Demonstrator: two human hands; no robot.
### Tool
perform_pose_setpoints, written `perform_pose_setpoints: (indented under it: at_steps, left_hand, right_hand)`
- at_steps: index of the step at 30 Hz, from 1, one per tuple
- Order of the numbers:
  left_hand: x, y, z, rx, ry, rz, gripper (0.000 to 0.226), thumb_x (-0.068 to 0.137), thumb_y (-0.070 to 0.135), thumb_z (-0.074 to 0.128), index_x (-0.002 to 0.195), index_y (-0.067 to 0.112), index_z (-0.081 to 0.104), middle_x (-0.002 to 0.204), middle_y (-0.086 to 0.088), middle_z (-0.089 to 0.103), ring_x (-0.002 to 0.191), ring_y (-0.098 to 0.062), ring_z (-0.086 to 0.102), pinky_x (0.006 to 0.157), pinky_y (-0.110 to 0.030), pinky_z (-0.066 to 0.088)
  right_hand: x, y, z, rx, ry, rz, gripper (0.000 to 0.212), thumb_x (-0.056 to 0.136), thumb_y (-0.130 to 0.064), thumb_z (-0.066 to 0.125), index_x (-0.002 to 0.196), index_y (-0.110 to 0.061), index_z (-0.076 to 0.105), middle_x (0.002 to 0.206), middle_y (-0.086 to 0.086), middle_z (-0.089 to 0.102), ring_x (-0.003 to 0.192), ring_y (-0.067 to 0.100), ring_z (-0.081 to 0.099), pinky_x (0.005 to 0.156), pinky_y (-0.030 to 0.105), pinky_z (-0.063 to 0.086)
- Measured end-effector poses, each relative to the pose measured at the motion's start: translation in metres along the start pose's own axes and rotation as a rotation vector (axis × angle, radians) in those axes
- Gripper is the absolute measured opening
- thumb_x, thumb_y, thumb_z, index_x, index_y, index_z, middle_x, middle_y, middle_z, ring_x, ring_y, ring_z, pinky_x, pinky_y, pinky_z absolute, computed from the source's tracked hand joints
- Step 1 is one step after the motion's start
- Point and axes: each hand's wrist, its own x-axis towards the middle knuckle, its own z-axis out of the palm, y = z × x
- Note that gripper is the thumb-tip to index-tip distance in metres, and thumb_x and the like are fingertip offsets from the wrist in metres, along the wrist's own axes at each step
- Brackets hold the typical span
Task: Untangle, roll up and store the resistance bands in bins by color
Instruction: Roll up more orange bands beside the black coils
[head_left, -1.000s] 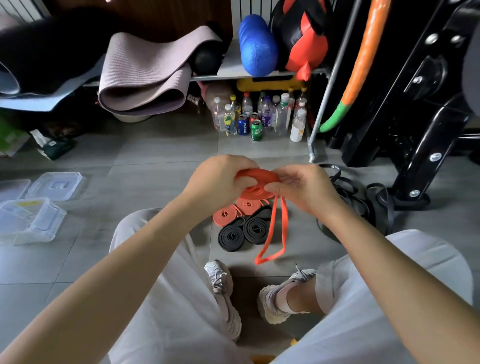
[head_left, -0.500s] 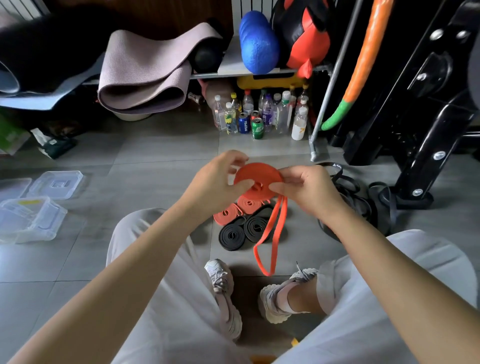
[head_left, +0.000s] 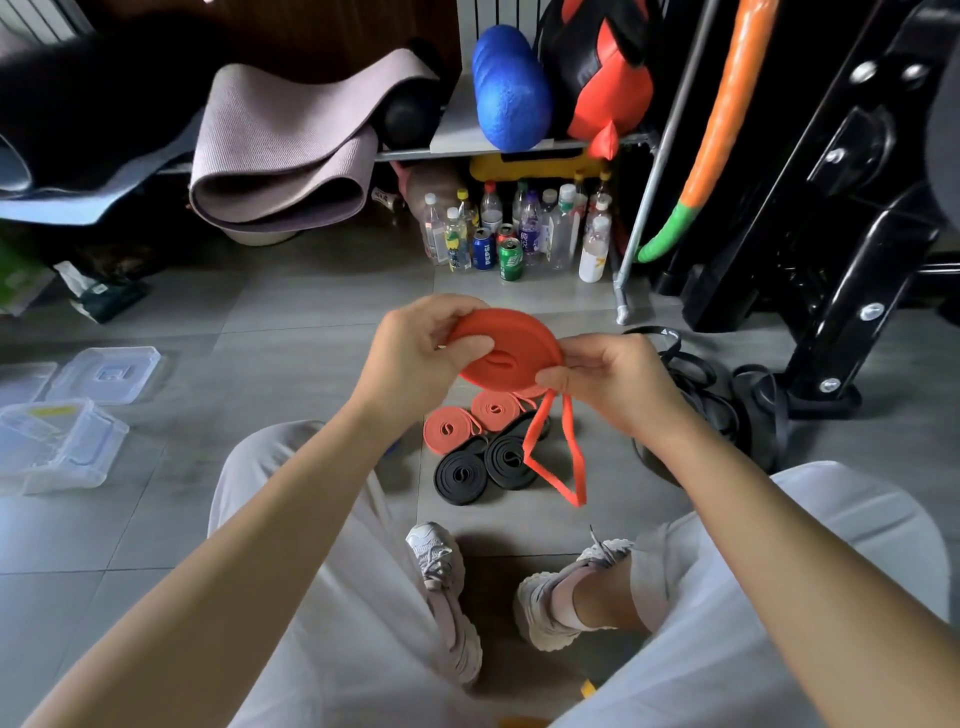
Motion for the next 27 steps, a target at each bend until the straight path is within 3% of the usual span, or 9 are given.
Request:
perform_pose_setpoints:
  at_steps: [2,6,10,12,14,17,21,24,27]
  left_hand:
    - [-0.001,0.001,0.001,-0.123,0.045,-0.030,0.035,0.079,-0.011,0.065,0.088,0.023,0.060,0.086,0.004,0.066,0.072,0.003,0.063,0.075,-0.015,0.051]
    - [-0.007,-0.004,0.005,-0.203,0.034,-0.173,0.024,0.084,-0.006,0.061,0.094,0.016,0.057,0.090,-0.002,0.064,0.079,-0.016,0.062,0.076,-0.032,0.053]
    - [-0.006,-0.003,0.001,0.598,-0.129,0.122,0.047,0.084,0.018,0.067,0.128,0.021,0.051,0.124,0.001,0.055,0.114,-0.018,0.051,0.094,-0.035,0.042]
    - [-0.005,0.005,0.003,0.794,-0.212,0.253,0.046,0.086,0.021,0.063,0.130,0.027,0.051,0.125,0.002,0.057,0.115,-0.023,0.051,0.091,-0.037,0.044]
    - [-0.003,0.012,0.005,0.861,-0.243,0.234,0.034,0.089,0.021,0.056,0.121,0.032,0.058,0.117,0.007,0.062,0.106,-0.021,0.056,0.084,-0.038,0.048]
    - [0.000,0.015,0.000,0.762,-0.194,0.134,0.028,0.086,0.019,0.057,0.108,0.035,0.064,0.107,0.014,0.066,0.096,-0.015,0.058,0.082,-0.036,0.048]
    - [0.005,0.012,-0.013,0.399,-0.092,0.030,0.030,0.080,0.007,0.069,0.102,0.027,0.071,0.090,0.008,0.071,0.084,-0.010,0.066,0.083,-0.028,0.051]
    - [0.006,0.016,-0.016,0.064,-0.050,-0.087,0.033,0.078,-0.003,0.069,0.098,0.023,0.067,0.080,0.010,0.067,0.065,0.005,0.063,0.064,-0.012,0.051]
    - [0.003,0.017,-0.017,-0.097,-0.058,-0.228,0.032,0.079,0.000,0.069,0.088,0.030,0.065,0.081,0.006,0.066,0.067,-0.004,0.063,0.062,-0.021,0.054]
  right_hand:
    - [-0.001,-0.002,0.000,0.040,0.028,0.014,0.022,0.073,-0.008,0.074,0.086,-0.025,0.070,0.076,-0.010,0.074,0.078,0.014,0.071,0.076,0.028,0.057]
    - [0.001,-0.002,-0.001,0.019,0.072,0.007,0.021,0.076,-0.008,0.074,0.086,-0.026,0.069,0.078,-0.008,0.073,0.076,0.012,0.070,0.073,0.025,0.057]
    - [0.004,-0.001,0.002,-0.208,-0.031,-0.024,0.023,0.078,-0.012,0.074,0.080,-0.034,0.070,0.084,0.000,0.075,0.079,0.016,0.071,0.082,0.042,0.056]
    - [0.005,-0.002,0.006,-0.288,-0.044,-0.030,0.020,0.076,-0.016,0.075,0.078,-0.035,0.070,0.084,0.000,0.075,0.079,0.015,0.071,0.082,0.044,0.056]
    - [0.006,-0.004,0.008,-0.291,-0.026,-0.030,0.021,0.073,-0.018,0.076,0.079,-0.038,0.072,0.084,-0.001,0.075,0.079,0.014,0.071,0.081,0.045,0.056]
    - [0.004,-0.004,0.005,-0.174,-0.020,0.001,0.029,0.073,-0.013,0.078,0.075,-0.042,0.072,0.084,-0.002,0.075,0.081,0.016,0.071,0.085,0.046,0.055]
    - [0.000,0.002,-0.001,-0.135,0.007,0.040,0.024,0.073,-0.009,0.078,0.086,-0.029,0.074,0.086,-0.003,0.075,0.084,0.009,0.071,0.090,0.036,0.054]
    - [-0.004,0.003,-0.001,0.013,0.015,0.044,0.026,0.075,-0.001,0.074,0.099,-0.011,0.072,0.086,0.002,0.075,0.083,0.015,0.071,0.084,0.030,0.055]
    - [-0.005,0.001,0.001,0.122,0.045,0.011,0.024,0.075,0.003,0.070,0.091,-0.015,0.070,0.076,-0.008,0.074,0.074,0.008,0.070,0.074,0.020,0.054]
